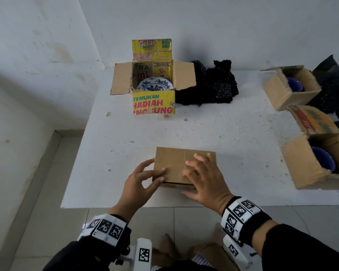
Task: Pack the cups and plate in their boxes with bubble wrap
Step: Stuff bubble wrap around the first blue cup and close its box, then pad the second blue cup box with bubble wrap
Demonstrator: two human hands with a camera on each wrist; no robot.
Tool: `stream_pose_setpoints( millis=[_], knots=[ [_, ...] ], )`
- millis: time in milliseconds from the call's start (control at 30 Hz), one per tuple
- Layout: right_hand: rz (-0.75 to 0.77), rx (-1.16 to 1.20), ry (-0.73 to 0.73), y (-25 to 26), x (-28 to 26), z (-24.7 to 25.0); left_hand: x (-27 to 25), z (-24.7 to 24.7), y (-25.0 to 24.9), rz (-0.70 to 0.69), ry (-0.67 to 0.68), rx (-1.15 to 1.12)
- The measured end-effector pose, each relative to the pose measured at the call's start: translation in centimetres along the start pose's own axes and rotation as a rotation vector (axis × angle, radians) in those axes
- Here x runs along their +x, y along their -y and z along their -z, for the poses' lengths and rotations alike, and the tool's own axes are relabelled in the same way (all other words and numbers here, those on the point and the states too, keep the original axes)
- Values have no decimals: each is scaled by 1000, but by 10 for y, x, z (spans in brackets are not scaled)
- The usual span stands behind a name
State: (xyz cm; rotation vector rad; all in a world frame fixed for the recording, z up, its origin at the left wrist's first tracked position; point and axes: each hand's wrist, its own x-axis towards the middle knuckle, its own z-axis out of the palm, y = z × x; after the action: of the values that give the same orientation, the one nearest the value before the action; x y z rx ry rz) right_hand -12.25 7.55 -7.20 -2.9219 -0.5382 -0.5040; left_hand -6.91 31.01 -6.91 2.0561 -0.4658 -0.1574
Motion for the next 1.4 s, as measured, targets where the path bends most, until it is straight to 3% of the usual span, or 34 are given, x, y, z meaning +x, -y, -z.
stream_pose_setpoints(
  millis=[167, 467, 633, 900, 1067, 1400],
  knots=[
    [-128, 8, -4, 8, 3, 1, -1, -1, -3, 26, 1, 5],
    [-1, 88, 160, -22, 20, 8, -6, -10, -15, 116, -52, 2],
    [-19, 139, 240, -24, 20, 12, -1, -6, -22, 160, 5, -10],
    [-33, 310, 301, -40, 14, 38, 26, -11, -58, 198, 17, 324],
    [-98, 389, 348, -75, 0, 68, 48, -51, -94, 79, 49, 477],
    [-335, 449, -23, -225, -85, 175, 116, -206, -228, -276, 204, 238]
  ],
)
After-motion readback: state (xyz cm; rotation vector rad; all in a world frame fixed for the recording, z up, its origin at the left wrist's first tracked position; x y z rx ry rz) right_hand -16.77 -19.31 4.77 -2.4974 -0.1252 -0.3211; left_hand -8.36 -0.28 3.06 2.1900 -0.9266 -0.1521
